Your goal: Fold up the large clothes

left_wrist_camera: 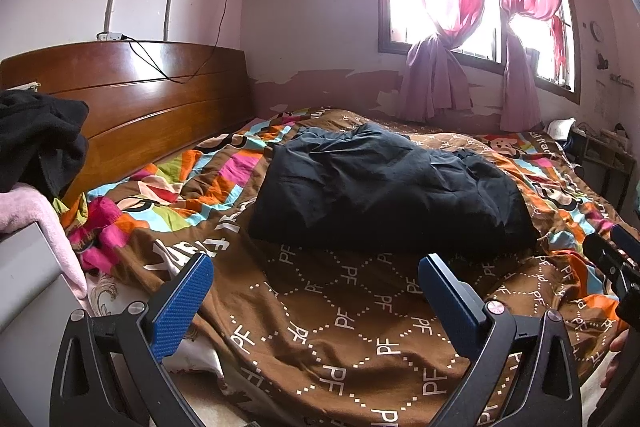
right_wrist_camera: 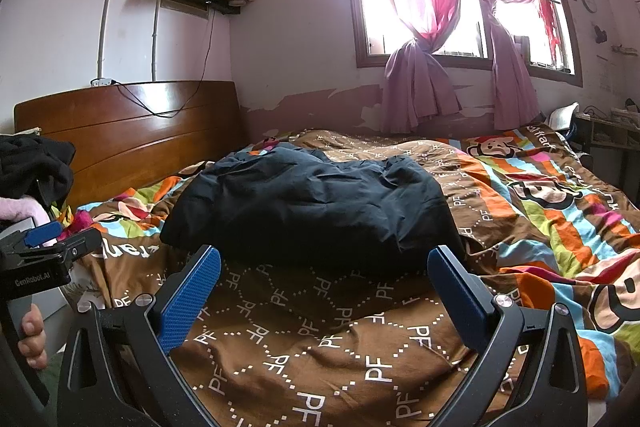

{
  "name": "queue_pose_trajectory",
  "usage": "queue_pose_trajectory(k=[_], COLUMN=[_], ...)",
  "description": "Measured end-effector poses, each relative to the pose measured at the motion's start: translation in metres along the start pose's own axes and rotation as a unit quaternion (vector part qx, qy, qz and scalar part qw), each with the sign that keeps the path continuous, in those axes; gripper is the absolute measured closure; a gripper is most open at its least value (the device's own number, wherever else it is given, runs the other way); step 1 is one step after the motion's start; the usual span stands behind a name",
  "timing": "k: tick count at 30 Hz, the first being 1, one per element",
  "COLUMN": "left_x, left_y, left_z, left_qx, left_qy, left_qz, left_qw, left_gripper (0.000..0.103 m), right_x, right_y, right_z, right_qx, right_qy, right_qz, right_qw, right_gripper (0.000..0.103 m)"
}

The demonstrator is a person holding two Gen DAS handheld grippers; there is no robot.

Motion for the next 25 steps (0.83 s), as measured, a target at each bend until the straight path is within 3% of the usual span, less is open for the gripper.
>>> queue_pose_trajectory(k=[25], left_x=[-0.0003], left_y=[-0.0038], left_z=[0.0004], left_qx=[-0.003], left_qy=[-0.003], left_qz=[-0.007], left_qw=[1.0], left_gripper=[0.0], right_x=[0.0016], right_y=[0.0013], right_z=[0.0001], right_qx=[0.0], right_qy=[-0.001], right_qz=[0.0], right_qw=[1.0], right_gripper=[0.001])
Point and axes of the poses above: each gripper's, at about its wrist camera, not at the fingertips, and z roughly against the way its jaws point, x to its right, y to its top, the point moved 7 cm from there along -z, roughly the way its jaws point, and after that the axes turned 11 degrees about x, right-handed, at the moved point
